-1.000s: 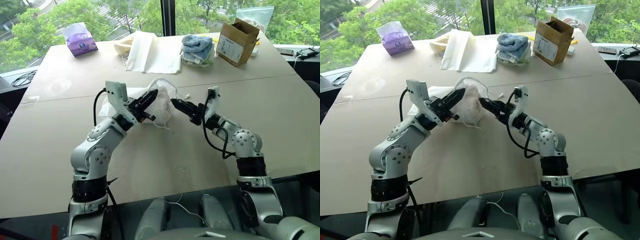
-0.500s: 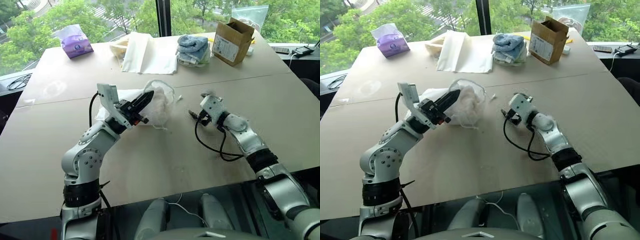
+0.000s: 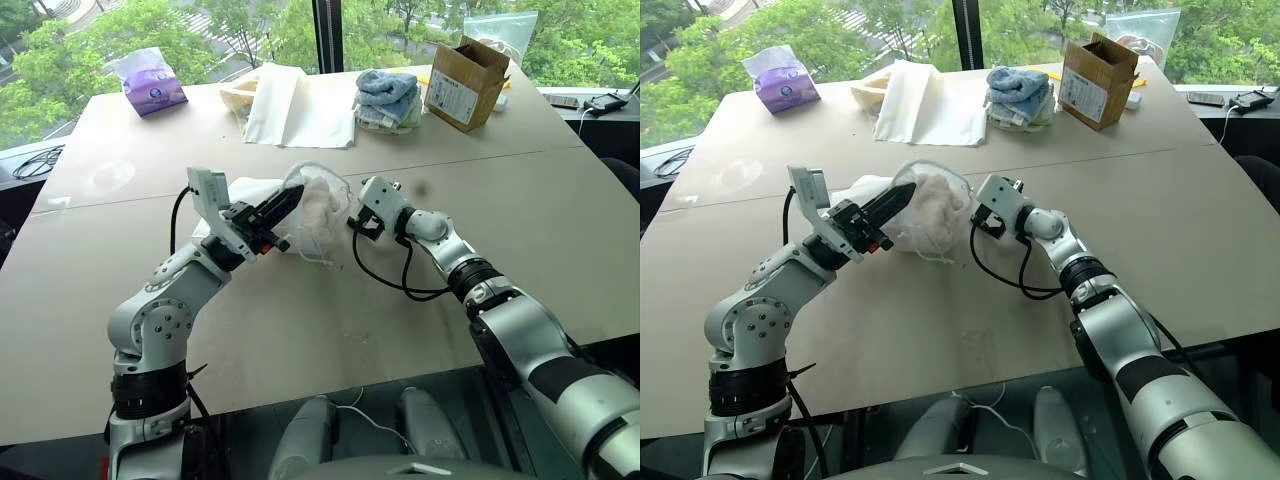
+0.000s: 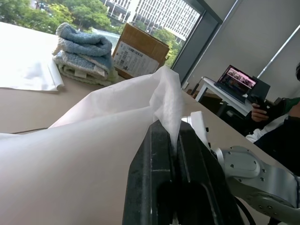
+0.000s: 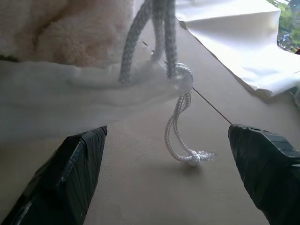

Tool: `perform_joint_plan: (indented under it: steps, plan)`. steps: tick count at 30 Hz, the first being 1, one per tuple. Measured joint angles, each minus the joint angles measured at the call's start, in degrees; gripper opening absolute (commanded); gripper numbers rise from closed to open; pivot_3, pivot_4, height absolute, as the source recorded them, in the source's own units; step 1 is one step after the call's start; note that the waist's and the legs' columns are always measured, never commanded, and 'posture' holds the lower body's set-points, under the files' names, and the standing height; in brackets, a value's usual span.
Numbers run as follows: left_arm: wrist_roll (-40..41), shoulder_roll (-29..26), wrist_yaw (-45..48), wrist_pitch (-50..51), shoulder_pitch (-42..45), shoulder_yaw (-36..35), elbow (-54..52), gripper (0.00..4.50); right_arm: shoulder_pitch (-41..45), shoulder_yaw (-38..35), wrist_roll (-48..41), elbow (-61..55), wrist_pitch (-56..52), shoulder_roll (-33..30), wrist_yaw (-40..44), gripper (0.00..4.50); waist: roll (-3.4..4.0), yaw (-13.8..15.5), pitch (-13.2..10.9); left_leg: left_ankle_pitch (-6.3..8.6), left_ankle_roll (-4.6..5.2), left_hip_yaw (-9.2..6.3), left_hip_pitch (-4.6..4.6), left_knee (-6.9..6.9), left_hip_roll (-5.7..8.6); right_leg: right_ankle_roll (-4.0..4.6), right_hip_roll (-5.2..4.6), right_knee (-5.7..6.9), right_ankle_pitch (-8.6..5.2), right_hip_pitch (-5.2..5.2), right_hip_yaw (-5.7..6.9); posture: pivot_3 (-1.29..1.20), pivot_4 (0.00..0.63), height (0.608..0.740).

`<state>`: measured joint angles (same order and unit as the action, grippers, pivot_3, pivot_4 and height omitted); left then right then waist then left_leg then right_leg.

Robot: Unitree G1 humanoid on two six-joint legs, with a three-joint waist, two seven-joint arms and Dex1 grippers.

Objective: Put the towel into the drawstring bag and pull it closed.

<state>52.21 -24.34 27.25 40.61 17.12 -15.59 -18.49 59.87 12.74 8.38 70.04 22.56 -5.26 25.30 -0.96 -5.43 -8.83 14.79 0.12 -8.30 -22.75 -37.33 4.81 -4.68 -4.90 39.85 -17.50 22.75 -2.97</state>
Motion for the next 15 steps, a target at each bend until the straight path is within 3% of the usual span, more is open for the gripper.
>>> perform_joint_plan:
  steps: [4,10,11,15]
  plan:
    - [0.8,-0.3,0.0,0.2,-1.0,-0.1,-0.8,0.0,0.9,-2.2,-0.2,1.1,0.5,-0.1,-1.8,3.31,0.0,-0.1,0.0,0.0,0.0,-0.01,0.0,0.01,0.0,0.0,0.0,0.01,0.0,0.0,0.01,0.0,0.15,0.74]
    - [1.0,-1.0,-0.1,0.2,-1.1,-0.2,-0.8,0.0,1.0,-3.9,-0.3,1.9,2.7,0.0,-1.3,0.35,0.0,-0.1,0.0,0.0,0.0,0.0,0.0,0.01,0.0,0.0,0.01,0.01,0.0,0.0,0.01,0.0,0.15,0.74]
    - [1.0,-1.0,-0.1,0.2,-1.1,-0.2,-0.8,0.0,1.0,-4.1,-0.3,1.9,2.8,0.1,-1.3,0.02,0.0,-0.1,0.0,0.0,0.0,-0.01,0.0,0.01,0.0,0.0,0.01,0.01,0.0,0.0,0.01,0.0,0.15,0.74]
    - [1.4,-1.2,-0.1,0.2,-1.1,-0.2,-0.8,0.0,0.9,-4.7,-0.2,1.9,3.4,0.1,-1.3,0.02,0.0,-0.1,0.0,0.0,0.0,-0.01,0.0,0.0,0.0,0.0,0.01,0.02,0.0,0.0,0.01,0.0,0.15,0.74]
